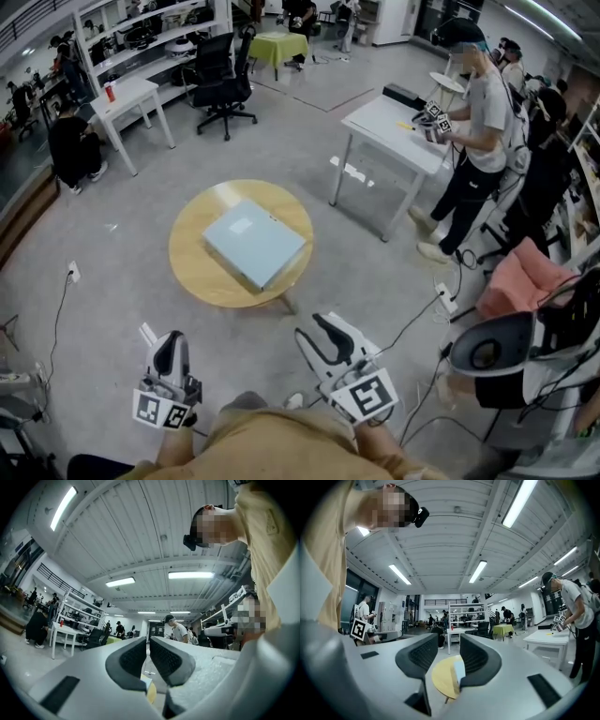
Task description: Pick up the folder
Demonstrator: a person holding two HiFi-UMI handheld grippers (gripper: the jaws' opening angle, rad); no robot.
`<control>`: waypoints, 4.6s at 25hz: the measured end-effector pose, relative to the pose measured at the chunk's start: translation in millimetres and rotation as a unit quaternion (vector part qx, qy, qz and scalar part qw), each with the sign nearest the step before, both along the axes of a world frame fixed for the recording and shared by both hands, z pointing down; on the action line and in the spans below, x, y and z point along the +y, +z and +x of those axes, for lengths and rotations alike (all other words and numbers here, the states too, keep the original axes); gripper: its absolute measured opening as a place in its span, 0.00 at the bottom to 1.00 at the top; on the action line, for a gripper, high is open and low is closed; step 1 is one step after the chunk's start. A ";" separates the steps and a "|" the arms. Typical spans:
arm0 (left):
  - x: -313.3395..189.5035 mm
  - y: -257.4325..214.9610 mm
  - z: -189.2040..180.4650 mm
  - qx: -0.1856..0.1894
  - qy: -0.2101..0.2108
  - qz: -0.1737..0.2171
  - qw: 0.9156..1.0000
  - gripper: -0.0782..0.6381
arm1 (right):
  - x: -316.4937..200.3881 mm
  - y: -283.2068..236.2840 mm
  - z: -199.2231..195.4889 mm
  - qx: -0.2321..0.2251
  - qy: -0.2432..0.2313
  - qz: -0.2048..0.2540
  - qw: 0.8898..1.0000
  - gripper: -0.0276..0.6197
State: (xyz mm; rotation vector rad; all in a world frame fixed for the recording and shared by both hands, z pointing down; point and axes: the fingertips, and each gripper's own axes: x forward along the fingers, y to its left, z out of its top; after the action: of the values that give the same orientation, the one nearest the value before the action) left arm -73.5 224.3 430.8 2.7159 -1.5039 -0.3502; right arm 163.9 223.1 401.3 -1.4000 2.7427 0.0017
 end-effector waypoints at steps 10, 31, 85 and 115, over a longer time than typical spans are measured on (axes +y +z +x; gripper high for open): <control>-6.2 7.1 15.0 -0.009 -0.036 -0.013 0.999 0.21 | -4.6 4.6 24.3 -0.011 -0.005 0.000 1.000 0.21; -144.0 47.5 -56.9 0.019 -0.037 -0.052 0.998 0.32 | -138.6 21.3 -66.8 0.017 -0.035 -0.017 0.999 0.20; -427.8 313.9 -26.1 0.093 0.061 -0.387 0.915 0.43 | -490.3 311.4 -16.4 0.092 0.028 -0.322 0.942 0.45; -483.9 402.1 15.3 0.149 -0.005 -0.495 0.856 0.66 | -575.7 419.5 -55.3 0.122 -0.120 -0.494 0.852 0.50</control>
State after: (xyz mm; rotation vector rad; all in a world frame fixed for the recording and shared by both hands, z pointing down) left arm -58.2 -259.6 832.9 1.7370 -1.1350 0.0308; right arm 108.6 -352.5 820.8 -1.1682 3.2338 -1.5348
